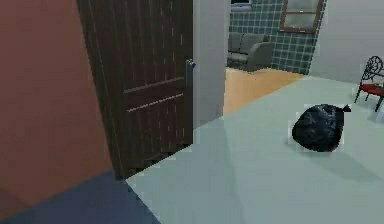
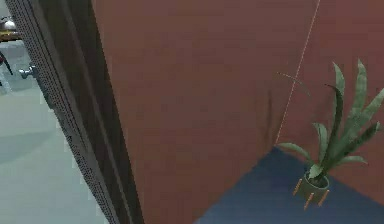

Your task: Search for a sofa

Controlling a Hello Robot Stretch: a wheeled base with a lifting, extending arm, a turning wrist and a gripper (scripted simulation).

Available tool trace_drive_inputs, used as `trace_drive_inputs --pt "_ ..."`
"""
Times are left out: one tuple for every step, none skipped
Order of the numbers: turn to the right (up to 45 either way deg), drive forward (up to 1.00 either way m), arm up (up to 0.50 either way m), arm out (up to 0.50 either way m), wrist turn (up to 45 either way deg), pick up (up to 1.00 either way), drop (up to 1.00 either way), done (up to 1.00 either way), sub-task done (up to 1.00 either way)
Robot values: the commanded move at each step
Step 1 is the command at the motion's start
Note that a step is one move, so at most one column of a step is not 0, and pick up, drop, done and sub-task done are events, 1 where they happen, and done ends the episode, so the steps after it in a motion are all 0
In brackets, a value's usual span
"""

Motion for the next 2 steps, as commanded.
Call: trace_drive_inputs --pt "-12.0 0.0 0.0 0.0 0.0 0.0 0.0 0.0 0.0" --pt "0.0 0.5 0.0 0.0 0.0 0.0 0.0 0.0 0.0"
